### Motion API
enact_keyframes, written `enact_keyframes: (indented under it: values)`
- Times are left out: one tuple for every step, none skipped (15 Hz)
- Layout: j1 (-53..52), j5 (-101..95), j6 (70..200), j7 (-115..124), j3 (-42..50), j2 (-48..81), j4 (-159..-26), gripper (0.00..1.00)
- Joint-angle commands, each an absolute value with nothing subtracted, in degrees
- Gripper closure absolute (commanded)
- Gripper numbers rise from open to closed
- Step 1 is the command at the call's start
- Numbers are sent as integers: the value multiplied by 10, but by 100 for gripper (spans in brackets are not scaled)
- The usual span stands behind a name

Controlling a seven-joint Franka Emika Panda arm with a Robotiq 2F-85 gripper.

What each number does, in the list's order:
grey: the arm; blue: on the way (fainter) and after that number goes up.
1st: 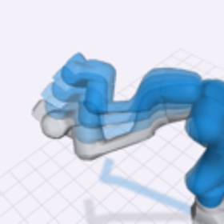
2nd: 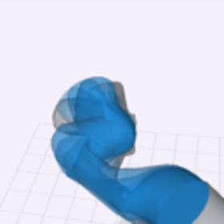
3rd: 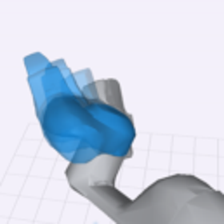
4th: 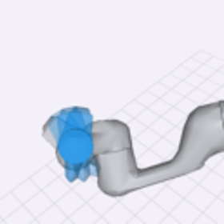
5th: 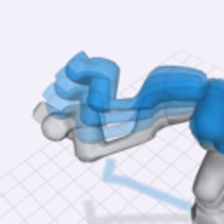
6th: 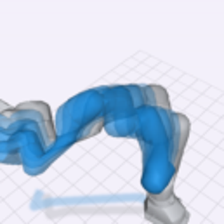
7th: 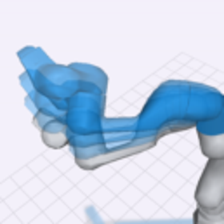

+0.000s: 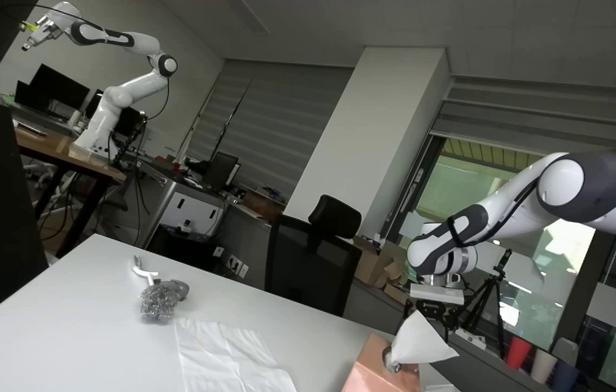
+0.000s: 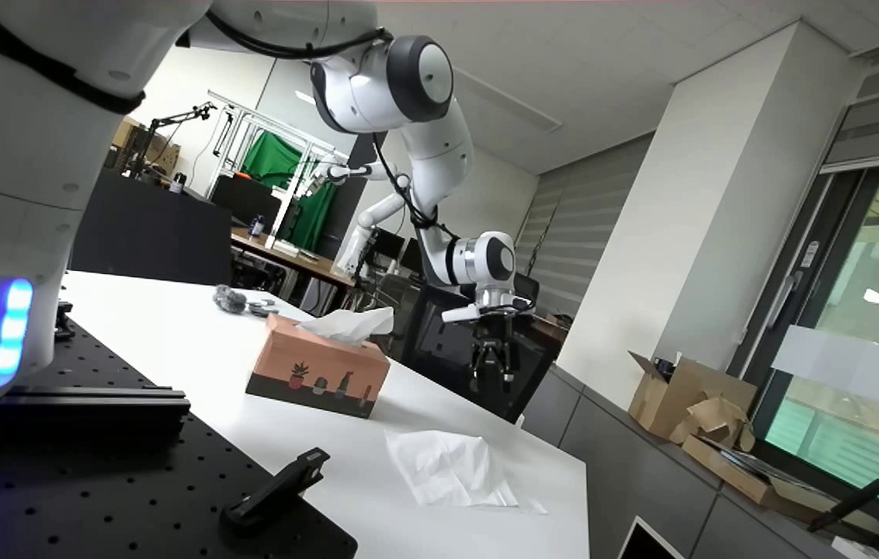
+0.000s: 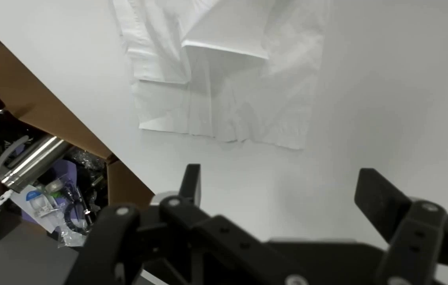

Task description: Pull out one tissue square from the pink box

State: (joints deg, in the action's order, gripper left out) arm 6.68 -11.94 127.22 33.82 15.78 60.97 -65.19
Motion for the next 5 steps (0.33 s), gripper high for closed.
enact_keyframes:
  values:
    - [61,-108,1272,334,166,607,-656,0]
    - [60,-107,1273,334,165,602,-662,0]
    - [60,-107,1274,335,165,600,-666,0]
    - [61,-106,1275,335,165,600,-668,0]
    - [61,-105,1276,335,165,600,-669,0]
